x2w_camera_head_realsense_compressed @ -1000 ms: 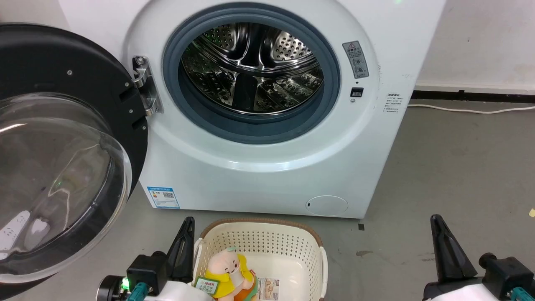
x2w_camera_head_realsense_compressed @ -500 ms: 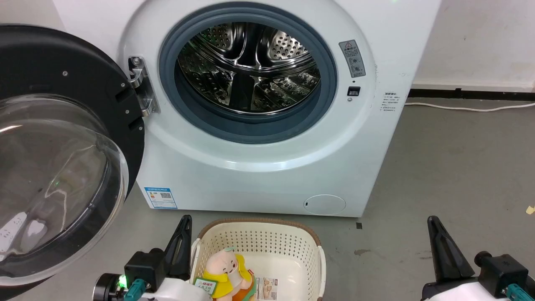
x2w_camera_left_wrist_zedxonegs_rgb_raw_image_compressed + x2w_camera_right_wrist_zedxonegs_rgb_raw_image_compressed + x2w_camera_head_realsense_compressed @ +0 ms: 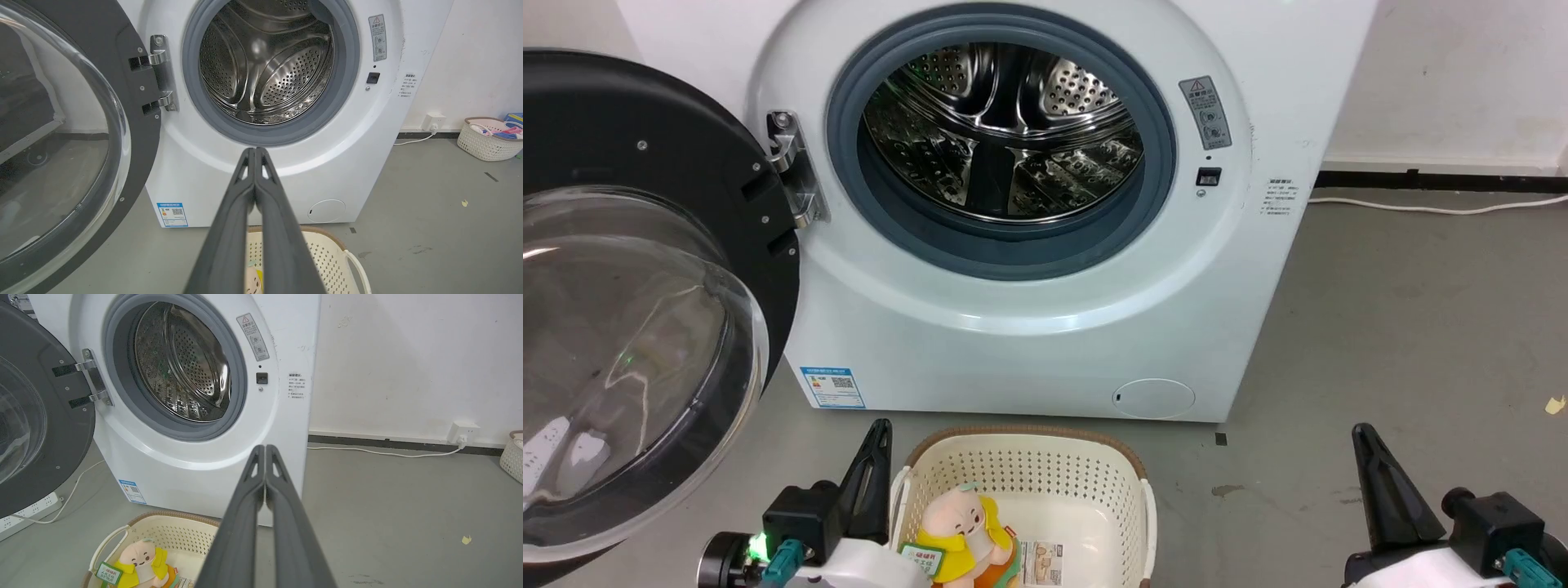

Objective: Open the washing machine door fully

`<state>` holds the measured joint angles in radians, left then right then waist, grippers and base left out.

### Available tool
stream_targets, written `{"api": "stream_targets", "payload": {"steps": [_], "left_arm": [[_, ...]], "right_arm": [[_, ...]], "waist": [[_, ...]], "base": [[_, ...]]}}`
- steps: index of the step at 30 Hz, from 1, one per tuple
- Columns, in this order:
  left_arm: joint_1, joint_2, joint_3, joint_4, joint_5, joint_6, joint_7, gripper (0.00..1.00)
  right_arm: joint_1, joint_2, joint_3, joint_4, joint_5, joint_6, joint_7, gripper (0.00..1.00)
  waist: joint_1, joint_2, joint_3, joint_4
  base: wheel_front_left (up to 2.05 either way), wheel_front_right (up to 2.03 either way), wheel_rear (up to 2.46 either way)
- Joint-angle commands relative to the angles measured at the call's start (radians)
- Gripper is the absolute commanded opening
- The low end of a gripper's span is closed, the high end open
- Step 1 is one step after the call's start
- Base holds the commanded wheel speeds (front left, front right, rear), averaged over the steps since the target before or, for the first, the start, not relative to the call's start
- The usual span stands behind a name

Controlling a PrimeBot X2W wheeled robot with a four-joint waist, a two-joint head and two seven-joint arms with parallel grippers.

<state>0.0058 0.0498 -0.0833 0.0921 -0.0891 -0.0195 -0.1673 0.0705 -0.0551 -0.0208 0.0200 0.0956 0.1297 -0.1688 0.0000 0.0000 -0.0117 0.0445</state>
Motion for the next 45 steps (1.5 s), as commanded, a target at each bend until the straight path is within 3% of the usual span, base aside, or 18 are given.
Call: {"api": "stream_targets", "payload": {"steps": [1,45], "left_arm": [[-0.002,0.000,0.004,-0.009,0.009,0.006,0.005,0.00],[-0.004,0.000,0.050,-0.057,0.055,0.014,0.099,0.00]], "right_arm": [[-0.022,0.002,0.003,-0.006,-0.005,0.000,0.005,0.00],[-0.050,0.004,0.013,-0.014,-0.057,0.001,0.100,0.00]], "waist": [[0.0000,0.0000,0.000,-0.001],[0.0000,0.0000,0.007,-0.026]], "base": [[0.00,0.00,0.00],[0.00,0.00,0.00]]}}
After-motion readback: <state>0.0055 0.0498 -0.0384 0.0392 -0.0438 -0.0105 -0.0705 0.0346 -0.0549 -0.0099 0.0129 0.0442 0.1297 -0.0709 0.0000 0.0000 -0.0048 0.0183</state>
